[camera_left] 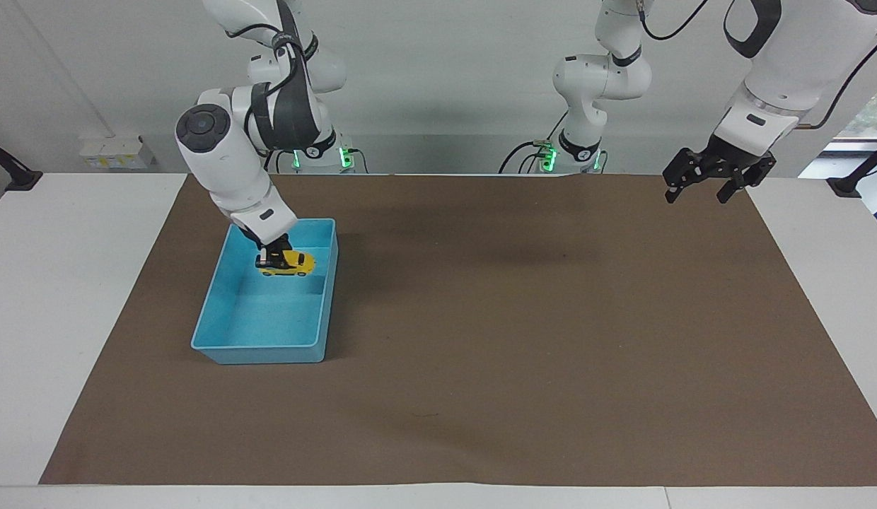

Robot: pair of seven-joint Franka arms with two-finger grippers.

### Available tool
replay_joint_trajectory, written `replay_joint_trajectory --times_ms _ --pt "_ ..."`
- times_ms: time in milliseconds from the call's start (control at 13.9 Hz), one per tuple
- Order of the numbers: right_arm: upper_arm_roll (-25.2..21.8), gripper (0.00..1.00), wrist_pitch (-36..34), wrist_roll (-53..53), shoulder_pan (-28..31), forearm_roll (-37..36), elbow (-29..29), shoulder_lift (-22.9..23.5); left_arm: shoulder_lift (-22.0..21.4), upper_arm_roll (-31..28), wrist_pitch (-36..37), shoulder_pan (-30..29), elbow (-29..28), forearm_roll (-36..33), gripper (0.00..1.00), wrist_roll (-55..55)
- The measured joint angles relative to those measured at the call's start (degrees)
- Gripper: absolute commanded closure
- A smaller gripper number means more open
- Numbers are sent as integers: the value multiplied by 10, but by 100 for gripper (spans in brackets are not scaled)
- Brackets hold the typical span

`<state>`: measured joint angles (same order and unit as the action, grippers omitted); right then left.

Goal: Wind up and store yellow beetle car
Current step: 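Lift the car over the rim and lower it into the box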

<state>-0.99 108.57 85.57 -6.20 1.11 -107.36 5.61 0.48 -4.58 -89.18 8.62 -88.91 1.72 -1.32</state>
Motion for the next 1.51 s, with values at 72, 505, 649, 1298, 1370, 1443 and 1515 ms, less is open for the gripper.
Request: replay_joint_trajectory --times_ms 72,505,649,1298,1370,1443,1515 --pt "0 95 17 2 1 0 -20 -9 0 0 0 0 0 0 0 0" --pt "-1 95 107 60 46 -1 -119 -34 0 0 0 0 0 0 0 0" --pt "-1 95 147 64 52 -1 -149 -33 0 0 0 0 0 0 0 0" --pt "4 95 212 80 50 -1 -177 -2 0 0 0 0 0 0 0 0" --pt "4 95 214 81 50 -1 -177 1 0 0 0 0 0 0 0 0" --pt "4 95 215 81 50 -1 -177 3 0 0 0 0 0 0 0 0" --pt "4 94 215 81 50 -1 -177 3 0 0 0 0 0 0 0 0"
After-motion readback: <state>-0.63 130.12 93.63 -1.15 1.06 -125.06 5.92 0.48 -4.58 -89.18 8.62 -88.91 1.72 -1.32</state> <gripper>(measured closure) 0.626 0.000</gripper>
